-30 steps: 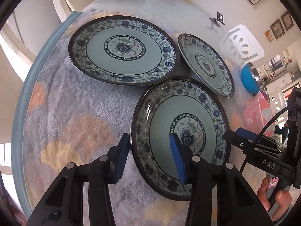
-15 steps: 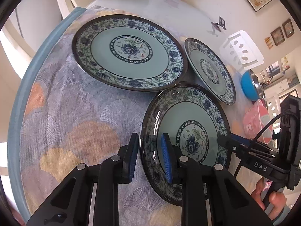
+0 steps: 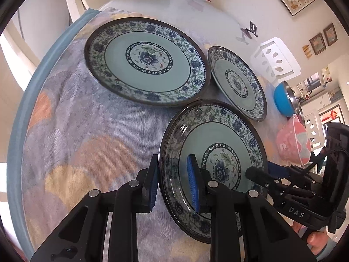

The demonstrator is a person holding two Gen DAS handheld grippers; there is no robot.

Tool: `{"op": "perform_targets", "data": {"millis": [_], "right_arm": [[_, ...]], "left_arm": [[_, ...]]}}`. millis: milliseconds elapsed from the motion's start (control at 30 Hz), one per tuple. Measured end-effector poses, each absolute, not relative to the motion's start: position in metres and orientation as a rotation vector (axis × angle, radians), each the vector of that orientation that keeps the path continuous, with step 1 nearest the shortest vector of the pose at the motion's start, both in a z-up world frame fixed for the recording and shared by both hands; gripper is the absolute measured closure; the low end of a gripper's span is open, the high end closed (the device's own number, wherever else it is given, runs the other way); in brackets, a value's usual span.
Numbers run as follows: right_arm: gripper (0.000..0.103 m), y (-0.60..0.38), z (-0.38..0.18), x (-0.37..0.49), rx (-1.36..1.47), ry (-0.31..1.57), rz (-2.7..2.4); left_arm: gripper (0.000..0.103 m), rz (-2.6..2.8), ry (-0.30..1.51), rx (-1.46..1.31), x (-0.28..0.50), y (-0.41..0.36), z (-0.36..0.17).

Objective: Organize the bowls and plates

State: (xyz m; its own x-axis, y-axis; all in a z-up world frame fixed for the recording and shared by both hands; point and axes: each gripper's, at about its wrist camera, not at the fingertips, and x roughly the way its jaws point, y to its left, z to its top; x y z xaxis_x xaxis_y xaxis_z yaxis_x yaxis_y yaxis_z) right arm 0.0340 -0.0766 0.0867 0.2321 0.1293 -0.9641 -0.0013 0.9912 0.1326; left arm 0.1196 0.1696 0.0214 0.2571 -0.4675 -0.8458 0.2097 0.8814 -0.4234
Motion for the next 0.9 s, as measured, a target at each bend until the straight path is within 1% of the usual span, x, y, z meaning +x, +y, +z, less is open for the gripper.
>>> {"op": "perform_targets", "data": {"millis": [367,500,600,767,900], "right_arm": [[0.062,-0.053,0.13,0.001,0.077,1.289,0.134],[0.062,-0.041,0.153,-0.021,0.06,1.258,0.165],[0.062,-0.03,0.16,-0.039,0.063,1.261,0.2],[0.062,-0.016,0.158,-0.066,0.061,1.279,0.234],[0.062,-0.006,0.143,-0.081,0.041,1.322,0.25]], "left_arm": [[0.081,-0.415,1.129,-0.293,0.07,0.195,0.07],[0.081,-0.392,1.083,-0.291,0.046,0.207,0.094],[0.081,-0.371,1.067,-0.278,0.03,0.213,0.102],[0.081,-0.345,1.072,-0.25,0.004,0.224,0.1],[0.081,-0.327,1.115,-0.246,-0.013,0.232,0.078]]}}
